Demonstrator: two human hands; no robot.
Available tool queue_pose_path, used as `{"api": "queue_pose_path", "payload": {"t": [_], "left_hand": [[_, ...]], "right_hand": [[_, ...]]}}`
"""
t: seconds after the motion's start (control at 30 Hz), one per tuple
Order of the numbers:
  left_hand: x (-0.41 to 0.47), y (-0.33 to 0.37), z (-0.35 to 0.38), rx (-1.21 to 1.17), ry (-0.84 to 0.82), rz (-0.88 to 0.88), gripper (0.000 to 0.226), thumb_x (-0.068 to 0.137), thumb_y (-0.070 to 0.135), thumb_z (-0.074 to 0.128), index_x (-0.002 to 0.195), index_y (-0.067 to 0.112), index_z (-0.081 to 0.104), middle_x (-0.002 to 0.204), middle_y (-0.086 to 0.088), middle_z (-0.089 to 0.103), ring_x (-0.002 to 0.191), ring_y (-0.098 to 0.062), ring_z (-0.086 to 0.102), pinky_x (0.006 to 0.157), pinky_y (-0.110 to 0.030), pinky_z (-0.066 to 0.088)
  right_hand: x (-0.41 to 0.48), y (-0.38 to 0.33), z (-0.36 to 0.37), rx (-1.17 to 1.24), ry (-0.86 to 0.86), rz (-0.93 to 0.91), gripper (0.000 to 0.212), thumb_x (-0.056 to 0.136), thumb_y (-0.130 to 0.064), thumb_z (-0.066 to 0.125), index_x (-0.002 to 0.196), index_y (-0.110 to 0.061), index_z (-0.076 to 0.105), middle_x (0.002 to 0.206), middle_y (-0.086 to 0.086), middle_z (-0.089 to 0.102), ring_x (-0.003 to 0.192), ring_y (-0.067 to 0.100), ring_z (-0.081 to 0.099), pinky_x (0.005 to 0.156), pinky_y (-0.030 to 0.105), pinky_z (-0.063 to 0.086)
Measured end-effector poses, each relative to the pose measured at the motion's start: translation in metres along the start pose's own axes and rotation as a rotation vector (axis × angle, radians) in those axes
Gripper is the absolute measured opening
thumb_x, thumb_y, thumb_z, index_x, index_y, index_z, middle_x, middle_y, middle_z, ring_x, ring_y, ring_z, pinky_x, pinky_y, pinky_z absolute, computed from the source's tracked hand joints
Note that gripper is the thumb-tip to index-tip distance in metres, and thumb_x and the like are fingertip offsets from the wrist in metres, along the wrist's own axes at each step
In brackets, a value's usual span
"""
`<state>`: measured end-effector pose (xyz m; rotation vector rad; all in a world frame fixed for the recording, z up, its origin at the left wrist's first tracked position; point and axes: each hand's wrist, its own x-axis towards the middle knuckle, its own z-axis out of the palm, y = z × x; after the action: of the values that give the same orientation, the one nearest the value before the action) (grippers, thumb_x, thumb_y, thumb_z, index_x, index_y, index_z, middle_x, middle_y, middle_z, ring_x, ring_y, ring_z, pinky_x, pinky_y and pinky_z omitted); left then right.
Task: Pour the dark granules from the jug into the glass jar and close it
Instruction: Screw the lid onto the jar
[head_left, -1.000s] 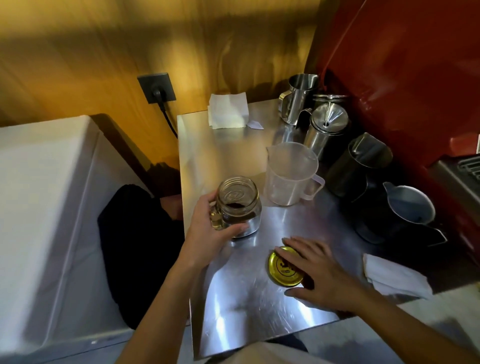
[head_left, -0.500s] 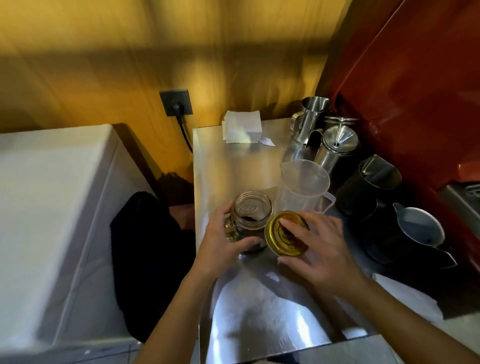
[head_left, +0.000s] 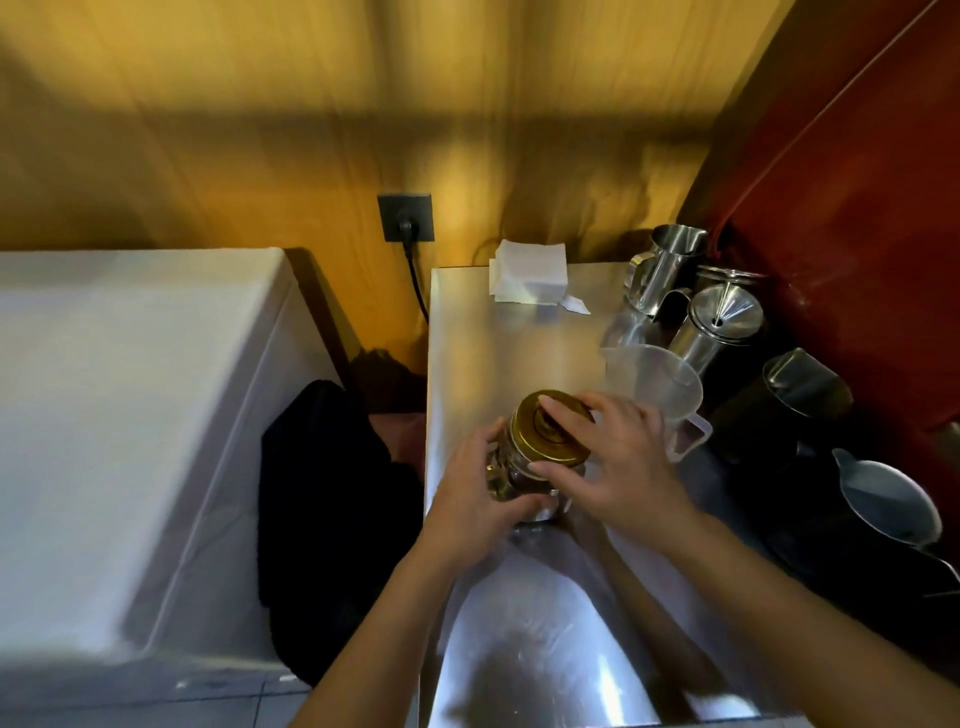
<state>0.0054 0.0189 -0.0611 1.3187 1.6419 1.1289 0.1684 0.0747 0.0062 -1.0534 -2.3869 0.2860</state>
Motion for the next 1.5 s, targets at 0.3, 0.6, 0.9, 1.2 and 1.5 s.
{"api": "queue_pose_path", "payload": {"t": [0.3,0.6,0.9,1.2,1.5], "left_hand": [[0.0,0.002,-0.001,0.04,-0.022,0.01,0.077,0.054,0.058,0.08,0.117,0.056,0.036,0.118,0.027,0.049,0.116,-0.001,0.049,0.1,-0.034,0.047],[0.0,0.006,-0.006,0.074,-0.049,0.027,0.072,0.053,0.058,0.078,0.112,0.057,0.037,0.115,0.028,0.048,0.114,-0.002,0.049,0.099,-0.032,0.046],[0.001,0.008,-0.007,0.089,-0.071,-0.001,0.076,0.053,0.059,0.078,0.116,0.049,0.036,0.115,0.027,0.047,0.114,-0.002,0.048,0.096,-0.027,0.044],[-0.002,0.022,-0.007,0.178,-0.064,0.049,0.087,0.053,0.061,0.074,0.126,0.055,0.027,0.127,0.02,0.043,0.127,-0.012,0.042,0.111,-0.046,0.034],[-0.002,0.023,-0.007,0.142,-0.05,0.017,0.078,0.056,0.049,0.081,0.107,0.074,0.028,0.114,0.026,0.054,0.113,-0.007,0.052,0.103,-0.049,0.043]], "right_hand": [[0.008,0.001,-0.009,0.004,-0.151,-0.076,0.061,0.075,-0.057,0.049,0.123,-0.02,0.056,0.107,0.015,0.062,0.101,0.03,0.055,0.084,0.038,0.027],[0.023,0.008,-0.019,0.009,-0.288,-0.17,0.056,0.072,-0.042,0.072,0.123,-0.026,0.055,0.117,0.011,0.058,0.108,0.026,0.049,0.091,0.036,0.022],[0.035,0.016,-0.029,0.059,-0.455,-0.168,0.057,0.076,-0.045,0.068,0.128,-0.04,0.045,0.125,-0.002,0.054,0.112,0.009,0.042,0.083,0.016,0.012],[0.041,0.003,-0.033,0.06,-0.56,-0.225,0.067,0.075,-0.021,0.068,0.133,-0.034,0.038,0.138,0.005,0.041,0.126,0.018,0.032,0.104,0.037,0.02],[0.047,-0.016,-0.032,-0.44,-0.483,-0.116,0.078,0.068,-0.079,0.041,0.125,-0.025,0.04,0.109,0.001,0.054,0.099,0.019,0.049,0.098,0.045,0.03]]}}
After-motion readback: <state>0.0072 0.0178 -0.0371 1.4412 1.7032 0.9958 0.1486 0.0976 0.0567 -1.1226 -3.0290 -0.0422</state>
